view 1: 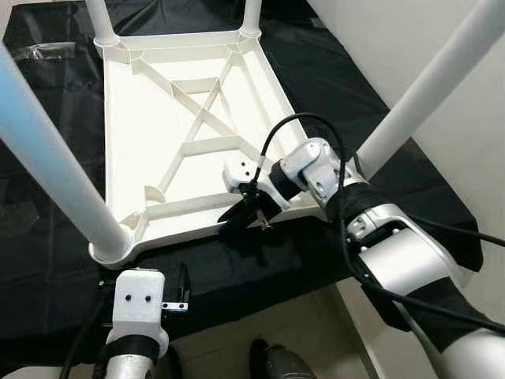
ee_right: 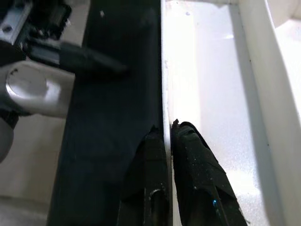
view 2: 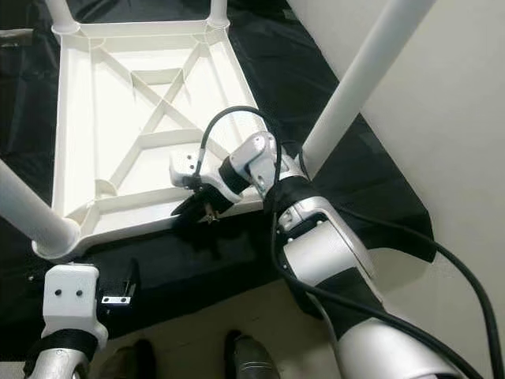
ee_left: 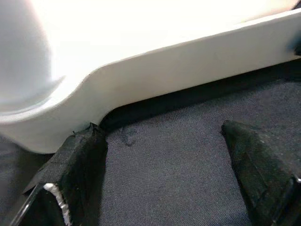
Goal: Building children table
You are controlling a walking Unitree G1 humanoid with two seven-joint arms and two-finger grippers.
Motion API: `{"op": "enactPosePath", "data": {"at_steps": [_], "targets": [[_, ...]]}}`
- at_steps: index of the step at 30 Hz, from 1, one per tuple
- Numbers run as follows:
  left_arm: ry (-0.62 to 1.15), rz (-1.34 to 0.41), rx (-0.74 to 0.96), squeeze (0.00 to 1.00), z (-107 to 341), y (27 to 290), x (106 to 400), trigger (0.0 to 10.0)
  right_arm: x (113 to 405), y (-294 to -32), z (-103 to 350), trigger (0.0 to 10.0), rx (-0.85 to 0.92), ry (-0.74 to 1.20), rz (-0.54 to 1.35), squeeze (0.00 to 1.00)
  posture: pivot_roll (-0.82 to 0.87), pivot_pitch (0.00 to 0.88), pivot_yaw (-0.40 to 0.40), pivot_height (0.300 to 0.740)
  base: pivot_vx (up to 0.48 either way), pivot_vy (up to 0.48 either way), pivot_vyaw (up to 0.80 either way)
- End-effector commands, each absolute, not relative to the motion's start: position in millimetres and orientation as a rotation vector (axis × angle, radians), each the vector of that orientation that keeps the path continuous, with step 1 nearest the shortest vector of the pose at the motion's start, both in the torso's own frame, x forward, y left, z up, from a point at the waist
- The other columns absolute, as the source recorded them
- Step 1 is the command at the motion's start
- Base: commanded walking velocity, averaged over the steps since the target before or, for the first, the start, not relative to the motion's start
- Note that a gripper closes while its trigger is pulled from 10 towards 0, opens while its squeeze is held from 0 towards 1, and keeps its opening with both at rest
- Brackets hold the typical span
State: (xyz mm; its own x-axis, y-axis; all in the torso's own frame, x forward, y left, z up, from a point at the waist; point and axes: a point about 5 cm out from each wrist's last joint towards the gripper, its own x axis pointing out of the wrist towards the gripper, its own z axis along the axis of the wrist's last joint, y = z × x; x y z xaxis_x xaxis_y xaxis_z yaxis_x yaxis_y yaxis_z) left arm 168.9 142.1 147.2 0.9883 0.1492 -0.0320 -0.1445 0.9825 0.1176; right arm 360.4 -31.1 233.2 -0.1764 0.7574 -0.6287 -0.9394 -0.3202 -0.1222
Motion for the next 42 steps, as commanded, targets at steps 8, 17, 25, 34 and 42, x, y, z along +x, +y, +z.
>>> {"op": "enactPosePath", "data": {"at_steps": [8, 17, 25, 34, 42], "targets": [[0.12, 0.164, 0.129, 0.0, 128.7, 149.8, 160.0, 10.0, 323.9, 33.4, 243.8, 0.0, -0.692, 0.138, 2.059, 0.0, -0.01, 0.197, -0.112, 0.734, 0.0, 0.0, 0.0], [0.113, 0.156, 0.131, 0.0, 128.7, 148.8, 160.7, 10.0, 300.0, 67.9, 249.0, 0.0, -0.649, 0.03, 2.145, 0.0, -0.01, 0.191, -0.118, 0.734, 0.0, 0.0, 0.0], [0.101, 0.145, 0.127, 0.0, 129.1, 145.9, 162.1, 10.0, 299.6, 73.9, 244.4, 4.3, -0.675, -0.028, 2.07, 0.0, -0.01, 0.186, -0.121, 0.734, 0.0, 0.0, 0.0], [0.125, 0.023, 0.126, 0.0, 128.8, 131.1, 152.0, 10.0, 328.4, 55.5, 254.8, 10.0, -0.513, -0.056, 1.752, 0.0, -0.01, 0.181, -0.124, 0.734, 0.0, 0.0, 0.0], [0.134, -0.088, 0.209, 0.0, 135.9, 120.2, 134.4, 10.0, 350.4, 14.2, 243.0, 10.0, -0.257, -0.065, 1.441, 0.0, 0.01, 0.153, -0.108, 0.734, 0.0, 0.0, 0.0]]}}
